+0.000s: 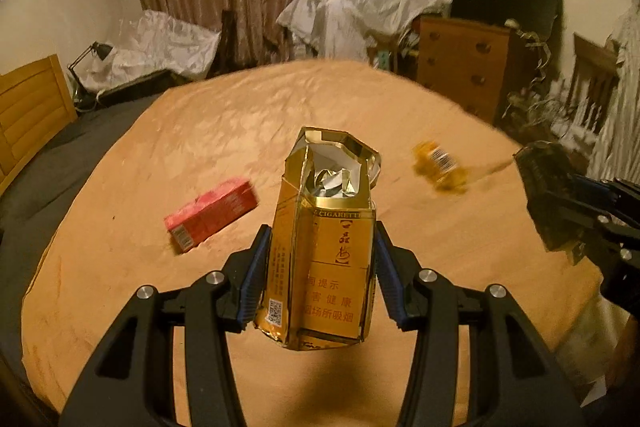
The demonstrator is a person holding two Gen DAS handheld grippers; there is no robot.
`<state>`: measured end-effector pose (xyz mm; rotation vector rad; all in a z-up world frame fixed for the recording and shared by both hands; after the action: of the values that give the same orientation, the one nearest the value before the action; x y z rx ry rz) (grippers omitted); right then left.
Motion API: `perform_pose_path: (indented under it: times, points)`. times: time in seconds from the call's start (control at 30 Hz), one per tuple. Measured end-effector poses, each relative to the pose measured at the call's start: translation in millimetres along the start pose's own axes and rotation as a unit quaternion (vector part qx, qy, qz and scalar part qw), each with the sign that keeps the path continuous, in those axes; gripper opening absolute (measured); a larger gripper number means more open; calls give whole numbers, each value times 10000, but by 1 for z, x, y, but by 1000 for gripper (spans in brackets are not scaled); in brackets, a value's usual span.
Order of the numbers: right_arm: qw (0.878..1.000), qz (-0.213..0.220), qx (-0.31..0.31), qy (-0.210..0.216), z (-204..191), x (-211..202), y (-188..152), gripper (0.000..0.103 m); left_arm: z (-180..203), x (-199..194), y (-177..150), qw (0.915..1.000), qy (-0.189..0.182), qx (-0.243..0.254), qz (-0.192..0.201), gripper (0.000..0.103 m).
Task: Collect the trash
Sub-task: 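Lift and carry the gold pack and black packet with both tools over the bucket, then open both tools to drop the gold pack and black packet into the bucket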
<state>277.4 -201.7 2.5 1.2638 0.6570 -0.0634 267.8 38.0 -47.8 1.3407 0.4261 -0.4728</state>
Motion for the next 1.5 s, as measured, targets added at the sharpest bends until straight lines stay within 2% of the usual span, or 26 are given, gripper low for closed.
perform_pose_path:
  times: [0.13, 0.3, 0.5, 0.7, 0.87, 1.07, 1.23, 1.3, 1.4, 1.5]
  points:
    - [9983, 350, 98, -448, 20, -62, -6, 41, 40, -34, 2, 9988, -408, 34, 259, 48]
    - [9934, 523, 256, -992, 54, -134, -24, 42, 95, -59, -2, 9947, -931, 254, 369, 48]
    - [9857, 472, 503, -1539, 101, -209, -57, 42, 166, -75, -12, 9861, -1538, 520, 339, 48]
    - [9774, 351, 661, -1979, 144, -272, -91, 42, 223, -89, -30, 9763, -2002, 787, 220, 48]
    - [9728, 44, 827, -2164, 187, -305, -118, 42, 267, -87, -51, 9655, -2379, 1057, -103, 48]
    - [9687, -685, 1230, -2044, 243, -316, -165, 42, 318, -73, -84, 9471, -2767, 1398, -831, 48]
    - [9630, -1300, 1675, -1663, 284, -307, -216, 42, 355, -49, -121, 9274, -2937, 1741, -1528, 48]
    - [9594, -1544, 1823, -1498, 296, -301, -238, 42, 364, -42, -133, 9229, -2935, 1826, -1698, 48]
    - [9549, -1753, 1981, -1352, 298, -280, -254, 42, 377, -28, -155, 9144, -2898, 2030, -1966, 48]
    - [9511, -1820, 2132, -1301, 300, -270, -267, 42, 382, -23, -166, 9122, -2841, 2126, -2050, 48]
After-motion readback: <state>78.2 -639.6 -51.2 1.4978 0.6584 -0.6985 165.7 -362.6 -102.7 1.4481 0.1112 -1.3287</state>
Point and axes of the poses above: each gripper's, at about its wrist camera, not at the fingertips, and x roughly the way its jaws point, z to its right, y to its top, the point moved 2 cm from there along x, roughly the way its jaws point, and after that the axes turned 15 degrees about -x, right-handed, at the moved point
